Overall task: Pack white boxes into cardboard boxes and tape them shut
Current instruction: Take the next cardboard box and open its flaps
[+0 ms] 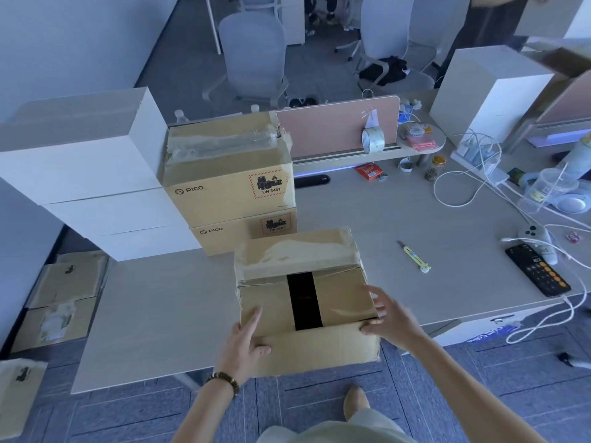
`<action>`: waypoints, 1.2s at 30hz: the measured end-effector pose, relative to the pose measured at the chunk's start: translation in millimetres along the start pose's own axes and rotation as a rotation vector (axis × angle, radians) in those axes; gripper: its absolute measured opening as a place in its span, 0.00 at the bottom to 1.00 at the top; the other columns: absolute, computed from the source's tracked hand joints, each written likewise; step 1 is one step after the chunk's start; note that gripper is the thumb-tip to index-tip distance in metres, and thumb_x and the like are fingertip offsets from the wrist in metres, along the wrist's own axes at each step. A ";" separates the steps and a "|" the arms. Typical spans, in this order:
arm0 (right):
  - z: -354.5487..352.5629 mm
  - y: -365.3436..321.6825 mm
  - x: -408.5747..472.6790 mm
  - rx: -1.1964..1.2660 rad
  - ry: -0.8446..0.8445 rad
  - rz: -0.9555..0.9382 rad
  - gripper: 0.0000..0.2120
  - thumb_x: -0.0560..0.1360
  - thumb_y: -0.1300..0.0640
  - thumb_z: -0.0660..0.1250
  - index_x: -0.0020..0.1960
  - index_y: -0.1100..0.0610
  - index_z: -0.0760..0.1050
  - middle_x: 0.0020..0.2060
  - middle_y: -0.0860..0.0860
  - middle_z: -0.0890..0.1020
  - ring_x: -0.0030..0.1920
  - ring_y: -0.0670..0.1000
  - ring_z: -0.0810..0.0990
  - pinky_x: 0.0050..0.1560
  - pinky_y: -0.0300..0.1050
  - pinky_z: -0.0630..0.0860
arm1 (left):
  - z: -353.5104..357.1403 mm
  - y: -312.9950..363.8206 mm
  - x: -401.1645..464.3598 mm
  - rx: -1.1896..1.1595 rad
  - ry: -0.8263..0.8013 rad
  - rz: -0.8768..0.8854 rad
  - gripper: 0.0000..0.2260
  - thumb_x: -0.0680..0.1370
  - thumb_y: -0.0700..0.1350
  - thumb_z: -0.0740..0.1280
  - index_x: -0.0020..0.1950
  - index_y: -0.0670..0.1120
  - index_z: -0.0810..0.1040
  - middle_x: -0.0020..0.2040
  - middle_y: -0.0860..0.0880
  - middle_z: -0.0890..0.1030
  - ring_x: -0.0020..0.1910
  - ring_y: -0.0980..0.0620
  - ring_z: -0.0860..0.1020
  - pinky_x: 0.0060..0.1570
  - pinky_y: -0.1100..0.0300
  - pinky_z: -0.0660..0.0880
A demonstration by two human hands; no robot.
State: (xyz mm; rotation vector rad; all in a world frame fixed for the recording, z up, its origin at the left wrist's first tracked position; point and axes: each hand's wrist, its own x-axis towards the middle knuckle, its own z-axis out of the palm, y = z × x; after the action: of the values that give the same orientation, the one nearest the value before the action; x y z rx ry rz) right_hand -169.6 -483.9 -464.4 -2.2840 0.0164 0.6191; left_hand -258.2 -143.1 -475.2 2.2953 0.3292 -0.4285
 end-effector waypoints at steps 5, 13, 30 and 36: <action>-6.9 10.2 -14.9 -0.065 -0.018 0.012 0.44 0.60 0.52 0.83 0.69 0.35 0.64 0.53 0.40 0.79 0.51 0.38 0.78 0.56 0.42 0.76 | 17.2 0.6 -18.3 0.013 -0.002 0.016 0.38 0.77 0.49 0.71 0.74 0.72 0.51 0.61 0.47 0.70 0.59 0.44 0.76 0.59 0.53 0.75; -13.1 13.9 -16.1 -0.214 -0.049 -0.061 0.32 0.75 0.36 0.66 0.75 0.38 0.58 0.72 0.45 0.66 0.67 0.49 0.73 0.64 0.49 0.71 | 8.6 0.1 -28.1 0.015 -0.138 0.044 0.39 0.73 0.65 0.67 0.78 0.68 0.48 0.80 0.49 0.54 0.80 0.50 0.48 0.77 0.47 0.54; -33.6 -41.2 75.5 -0.224 0.093 -0.216 0.35 0.81 0.51 0.64 0.79 0.36 0.47 0.80 0.54 0.53 0.68 0.60 0.73 0.68 0.55 0.69 | -13.0 47.2 76.3 0.066 0.277 0.047 0.35 0.79 0.60 0.63 0.79 0.64 0.44 0.81 0.46 0.38 0.80 0.44 0.45 0.75 0.41 0.59; -47.0 -73.8 129.6 -0.160 0.046 -0.169 0.33 0.82 0.50 0.61 0.81 0.40 0.46 0.78 0.54 0.58 0.71 0.59 0.70 0.62 0.51 0.70 | -23.3 62.3 120.2 -0.007 0.259 -0.044 0.35 0.80 0.62 0.61 0.77 0.68 0.40 0.81 0.41 0.44 0.80 0.43 0.49 0.74 0.41 0.60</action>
State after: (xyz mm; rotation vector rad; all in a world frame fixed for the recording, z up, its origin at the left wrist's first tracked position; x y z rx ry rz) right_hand -20.7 -440.9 -443.5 -2.4226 -0.2086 0.4944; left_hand -121.5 -155.7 -468.0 2.3430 0.5083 -0.1503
